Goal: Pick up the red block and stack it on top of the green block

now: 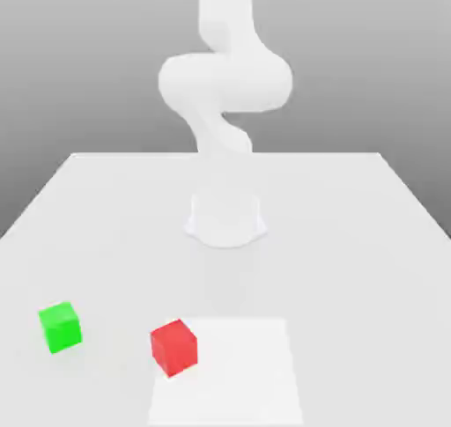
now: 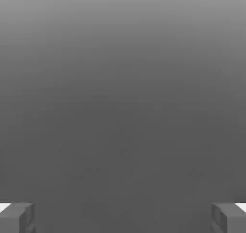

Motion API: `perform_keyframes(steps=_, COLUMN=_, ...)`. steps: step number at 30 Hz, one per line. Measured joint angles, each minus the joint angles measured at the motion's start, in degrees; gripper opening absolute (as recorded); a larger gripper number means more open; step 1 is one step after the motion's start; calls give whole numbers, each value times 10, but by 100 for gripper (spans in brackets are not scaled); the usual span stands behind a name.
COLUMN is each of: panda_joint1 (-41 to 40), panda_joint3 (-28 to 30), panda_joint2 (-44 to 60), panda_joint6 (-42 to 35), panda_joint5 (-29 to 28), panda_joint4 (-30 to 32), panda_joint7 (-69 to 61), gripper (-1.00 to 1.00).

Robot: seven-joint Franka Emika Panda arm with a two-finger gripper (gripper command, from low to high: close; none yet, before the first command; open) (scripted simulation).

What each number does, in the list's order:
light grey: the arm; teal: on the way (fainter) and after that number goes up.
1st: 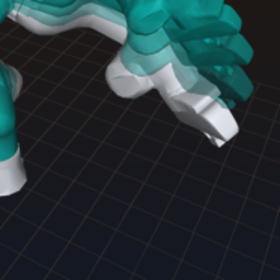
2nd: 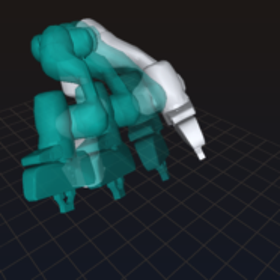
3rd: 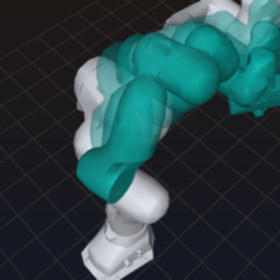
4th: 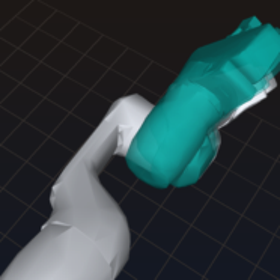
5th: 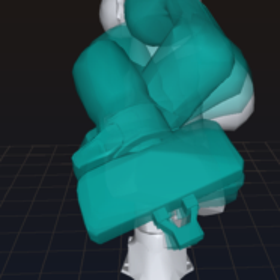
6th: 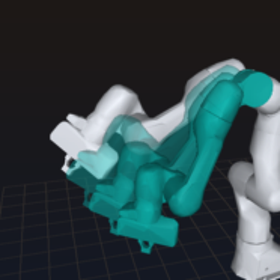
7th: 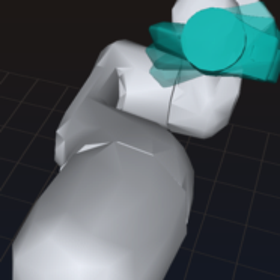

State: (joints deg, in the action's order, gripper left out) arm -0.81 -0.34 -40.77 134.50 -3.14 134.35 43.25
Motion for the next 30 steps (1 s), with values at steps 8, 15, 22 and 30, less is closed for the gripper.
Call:
perform_keyframes(steps=8, panda_joint1=-20, panda_joint3=24, panda_joint2=177, panda_joint6=91, panda_joint5=-81, panda_joint4=86, panda_joint7=-108, gripper=0)
perform_keyframes(steps=15, panda_joint1=-21, panda_joint3=72, panda_joint2=322, panda_joint6=174, panda_joint5=-74, panda_joint4=160, panda_joint7=-254, gripper=0)
perform_keyframes(steps=22, panda_joint1=-30, panda_joint3=70, panda_joint2=456, panda_joint6=266, panda_joint5=47, panda_joint4=215, panda_joint7=-449, gripper=0)
perform_keyframes(steps=30, panda_joint1=-53, panda_joint3=39, panda_joint2=562, panda_joint6=354, panda_joint5=86, panda_joint4=202, panda_joint7=-482, gripper=-100)
